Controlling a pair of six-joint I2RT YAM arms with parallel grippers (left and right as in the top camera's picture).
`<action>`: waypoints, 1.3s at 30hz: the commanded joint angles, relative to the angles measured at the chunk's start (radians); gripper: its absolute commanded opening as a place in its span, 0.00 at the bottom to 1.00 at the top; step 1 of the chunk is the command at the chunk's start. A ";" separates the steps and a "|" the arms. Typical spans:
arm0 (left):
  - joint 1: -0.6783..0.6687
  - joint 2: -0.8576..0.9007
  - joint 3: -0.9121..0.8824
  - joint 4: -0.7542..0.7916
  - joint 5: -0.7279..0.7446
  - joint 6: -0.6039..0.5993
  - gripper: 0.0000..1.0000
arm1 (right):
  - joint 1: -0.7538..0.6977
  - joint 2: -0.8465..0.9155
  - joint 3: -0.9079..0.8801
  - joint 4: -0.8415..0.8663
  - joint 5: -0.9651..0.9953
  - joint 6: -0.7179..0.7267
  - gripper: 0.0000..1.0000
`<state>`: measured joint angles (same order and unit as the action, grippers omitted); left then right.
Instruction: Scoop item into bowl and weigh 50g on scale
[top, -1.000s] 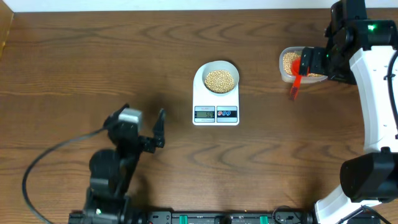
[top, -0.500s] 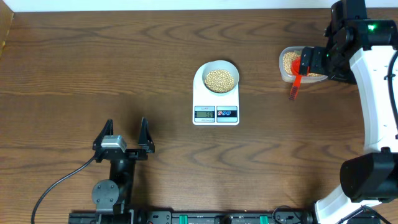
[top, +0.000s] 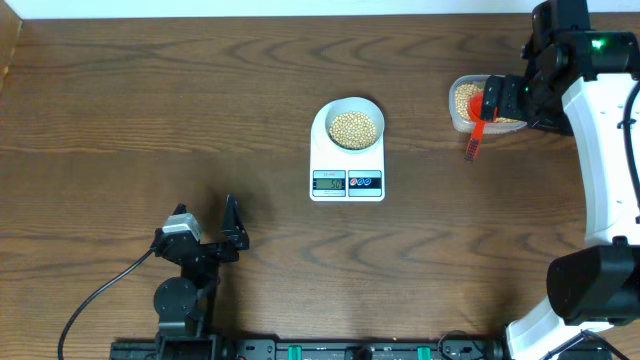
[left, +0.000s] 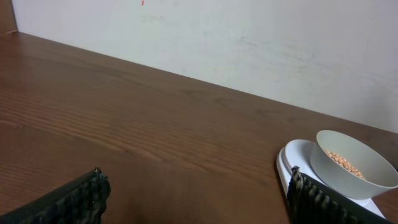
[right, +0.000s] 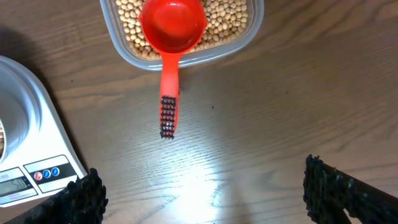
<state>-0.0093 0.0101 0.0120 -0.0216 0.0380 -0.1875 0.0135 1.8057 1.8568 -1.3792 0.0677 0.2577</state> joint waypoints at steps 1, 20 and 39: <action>0.005 -0.009 -0.008 -0.053 -0.039 -0.012 0.93 | -0.006 -0.008 0.017 -0.002 0.005 -0.012 0.99; 0.005 -0.005 -0.008 -0.052 -0.039 -0.002 0.93 | -0.006 -0.008 0.017 -0.002 0.005 -0.012 0.99; 0.005 -0.005 -0.008 -0.052 -0.039 -0.002 0.93 | -0.007 -0.014 0.011 0.028 0.018 -0.013 0.99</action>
<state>-0.0090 0.0101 0.0120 -0.0216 0.0380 -0.1871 0.0135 1.8057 1.8568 -1.3781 0.0677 0.2581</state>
